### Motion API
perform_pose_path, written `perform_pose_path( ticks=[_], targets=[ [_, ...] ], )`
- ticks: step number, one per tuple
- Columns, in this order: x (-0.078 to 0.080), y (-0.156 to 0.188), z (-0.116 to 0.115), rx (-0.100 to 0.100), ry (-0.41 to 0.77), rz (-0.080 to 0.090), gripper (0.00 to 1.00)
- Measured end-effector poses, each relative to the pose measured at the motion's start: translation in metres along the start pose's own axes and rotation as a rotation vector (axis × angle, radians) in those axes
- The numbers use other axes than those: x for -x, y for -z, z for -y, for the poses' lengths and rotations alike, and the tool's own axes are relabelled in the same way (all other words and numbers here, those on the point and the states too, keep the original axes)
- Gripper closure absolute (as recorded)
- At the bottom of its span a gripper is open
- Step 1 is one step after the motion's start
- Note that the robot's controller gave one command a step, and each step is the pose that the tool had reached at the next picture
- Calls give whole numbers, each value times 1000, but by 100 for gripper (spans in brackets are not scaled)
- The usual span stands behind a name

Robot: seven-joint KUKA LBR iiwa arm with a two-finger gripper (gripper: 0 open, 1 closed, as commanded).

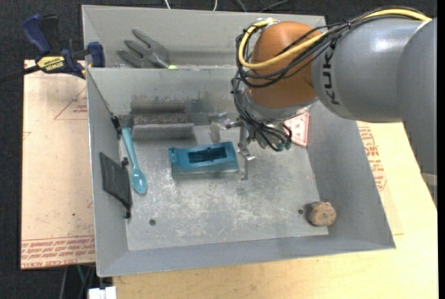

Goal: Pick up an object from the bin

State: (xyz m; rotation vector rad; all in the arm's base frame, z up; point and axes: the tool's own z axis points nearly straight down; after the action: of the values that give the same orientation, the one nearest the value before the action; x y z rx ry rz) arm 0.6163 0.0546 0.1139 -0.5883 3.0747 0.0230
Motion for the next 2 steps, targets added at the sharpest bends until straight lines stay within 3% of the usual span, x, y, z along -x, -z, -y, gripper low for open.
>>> perform_pose_path(
  ticks=[1, 2],
  targets=[
    [0, 0, 0, 0, -1, 0, 0],
    [5, -20, -14, 0, 23, 5, 0]
  ],
)
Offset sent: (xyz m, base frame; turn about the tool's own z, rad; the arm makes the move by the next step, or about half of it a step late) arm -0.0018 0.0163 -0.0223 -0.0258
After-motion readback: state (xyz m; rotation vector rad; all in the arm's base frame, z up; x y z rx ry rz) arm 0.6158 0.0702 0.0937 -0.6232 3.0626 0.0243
